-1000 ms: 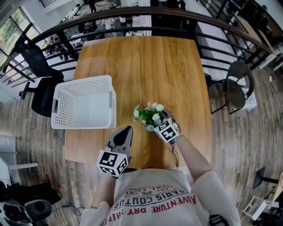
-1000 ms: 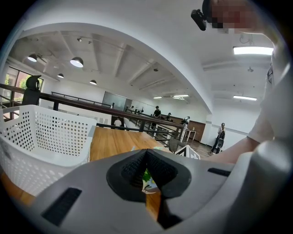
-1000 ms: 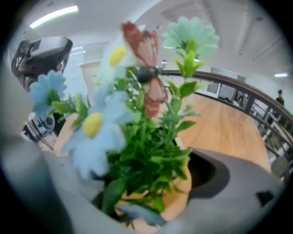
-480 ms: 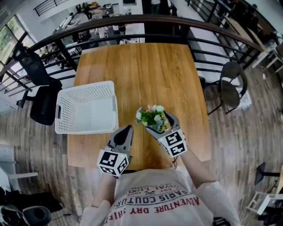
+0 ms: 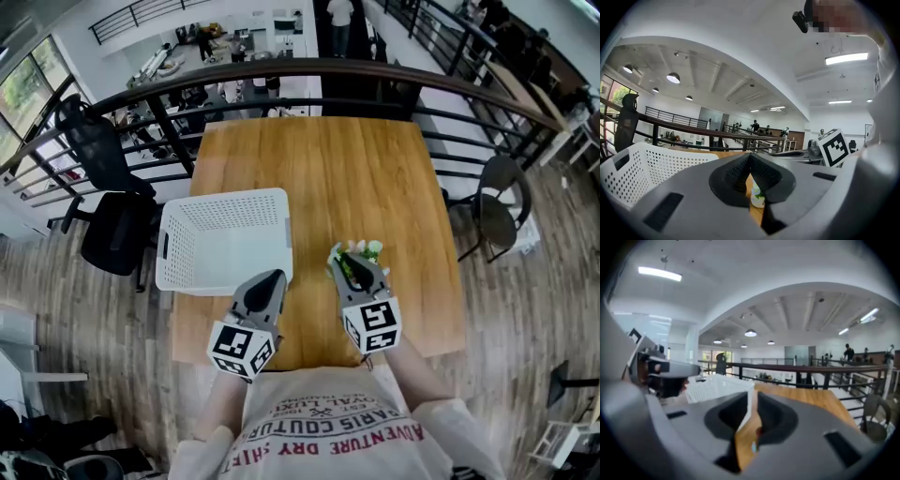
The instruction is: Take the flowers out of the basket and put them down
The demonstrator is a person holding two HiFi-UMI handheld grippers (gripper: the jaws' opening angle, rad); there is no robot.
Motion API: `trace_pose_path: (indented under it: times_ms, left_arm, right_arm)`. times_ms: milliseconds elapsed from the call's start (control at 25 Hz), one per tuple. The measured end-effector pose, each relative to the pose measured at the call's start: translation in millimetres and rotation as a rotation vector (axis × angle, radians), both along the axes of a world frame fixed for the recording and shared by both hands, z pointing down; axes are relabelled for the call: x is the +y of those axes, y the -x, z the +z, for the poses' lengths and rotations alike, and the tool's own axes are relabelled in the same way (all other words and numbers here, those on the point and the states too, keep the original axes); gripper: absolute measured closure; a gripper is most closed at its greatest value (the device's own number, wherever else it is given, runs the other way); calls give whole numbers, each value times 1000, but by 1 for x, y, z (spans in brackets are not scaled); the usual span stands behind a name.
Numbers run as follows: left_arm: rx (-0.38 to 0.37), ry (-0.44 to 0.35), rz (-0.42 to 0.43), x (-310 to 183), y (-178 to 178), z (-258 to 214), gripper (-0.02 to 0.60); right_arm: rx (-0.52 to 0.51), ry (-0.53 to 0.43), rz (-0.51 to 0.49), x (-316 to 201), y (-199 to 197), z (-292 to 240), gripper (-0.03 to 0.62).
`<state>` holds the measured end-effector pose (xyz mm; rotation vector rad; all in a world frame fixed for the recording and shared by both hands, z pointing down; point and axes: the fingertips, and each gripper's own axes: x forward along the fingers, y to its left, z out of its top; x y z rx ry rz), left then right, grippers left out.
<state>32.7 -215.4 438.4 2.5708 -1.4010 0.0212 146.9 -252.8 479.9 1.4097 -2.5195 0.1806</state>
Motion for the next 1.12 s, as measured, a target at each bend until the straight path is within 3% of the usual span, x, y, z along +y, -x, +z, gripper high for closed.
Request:
trace_pose_path:
  times_ms: [200, 560, 1120]
  left_arm:
    - [-2, -25, -28, -2, 42, -7, 558]
    - [-35, -60, -95, -5, 93, -15, 557]
    - [-53, -64, -118, -17, 94, -13, 558]
  right_arm:
    - [31, -47, 43, -3, 28, -14, 564]
    - [-16, -56, -29, 5, 57, -29, 566]
    - [-6, -50, -168, 1, 79, -30, 566]
